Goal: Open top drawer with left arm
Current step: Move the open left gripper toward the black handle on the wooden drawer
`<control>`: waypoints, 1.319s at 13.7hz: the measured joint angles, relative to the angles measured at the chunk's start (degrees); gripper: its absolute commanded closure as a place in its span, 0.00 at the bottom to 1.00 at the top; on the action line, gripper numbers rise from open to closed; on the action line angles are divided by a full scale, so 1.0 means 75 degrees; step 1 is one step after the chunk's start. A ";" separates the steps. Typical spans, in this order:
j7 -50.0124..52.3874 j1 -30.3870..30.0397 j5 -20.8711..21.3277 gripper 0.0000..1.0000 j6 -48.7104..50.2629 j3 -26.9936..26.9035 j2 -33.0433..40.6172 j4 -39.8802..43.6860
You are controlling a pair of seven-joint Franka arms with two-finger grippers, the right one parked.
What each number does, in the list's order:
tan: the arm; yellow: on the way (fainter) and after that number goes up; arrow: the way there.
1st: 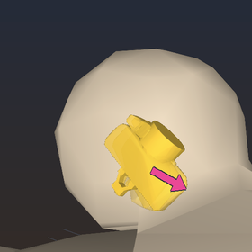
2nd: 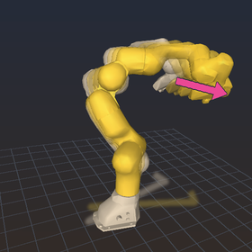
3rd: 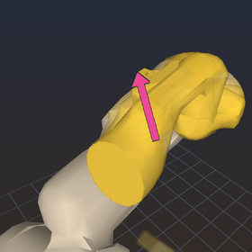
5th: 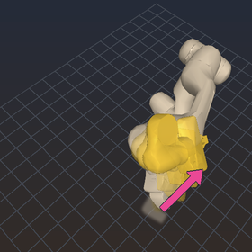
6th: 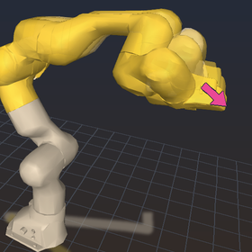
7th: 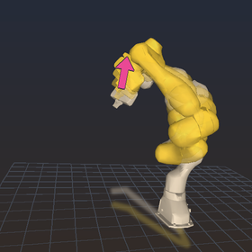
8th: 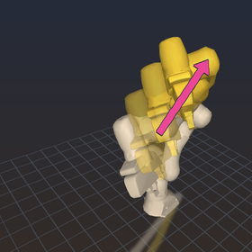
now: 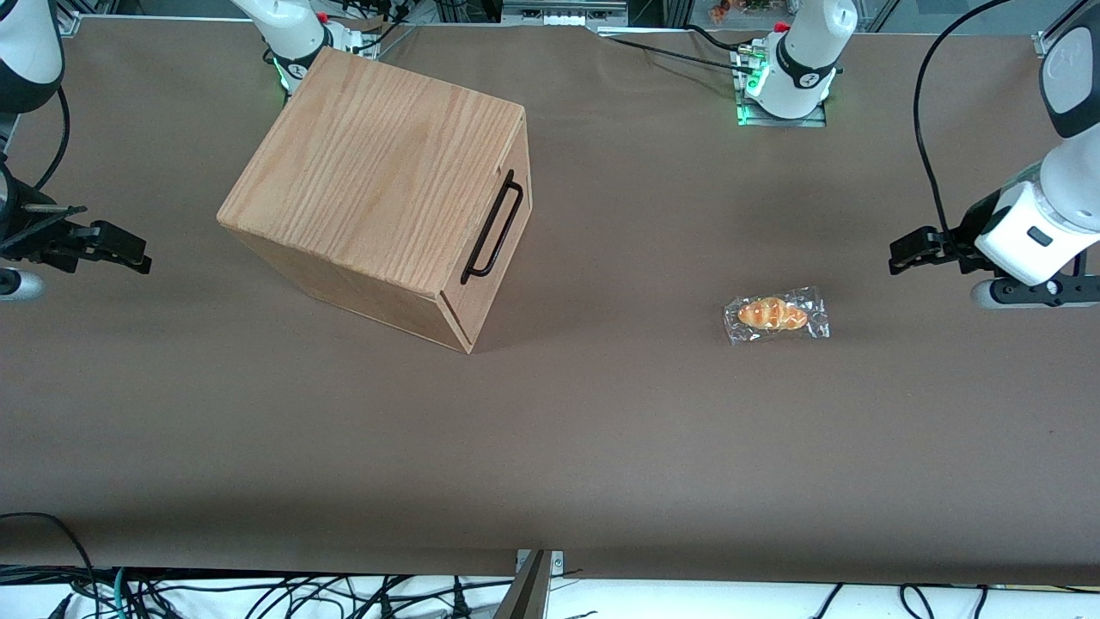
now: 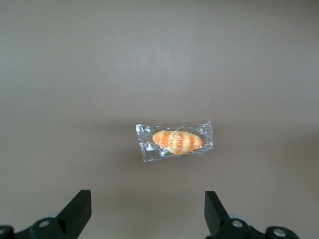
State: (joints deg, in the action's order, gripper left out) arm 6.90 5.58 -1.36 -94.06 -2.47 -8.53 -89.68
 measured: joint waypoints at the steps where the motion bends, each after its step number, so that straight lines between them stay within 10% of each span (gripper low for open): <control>1: 0.0213 0.0091 0.0000 0.00 0.0000 0.0063 0.0000 0.0000; 18: 0.3415 0.2709 -0.0439 0.00 -0.0055 0.0160 -0.0531 0.0553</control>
State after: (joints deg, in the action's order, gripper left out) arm 32.51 25.89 -4.66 -94.47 -1.27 -12.51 -85.53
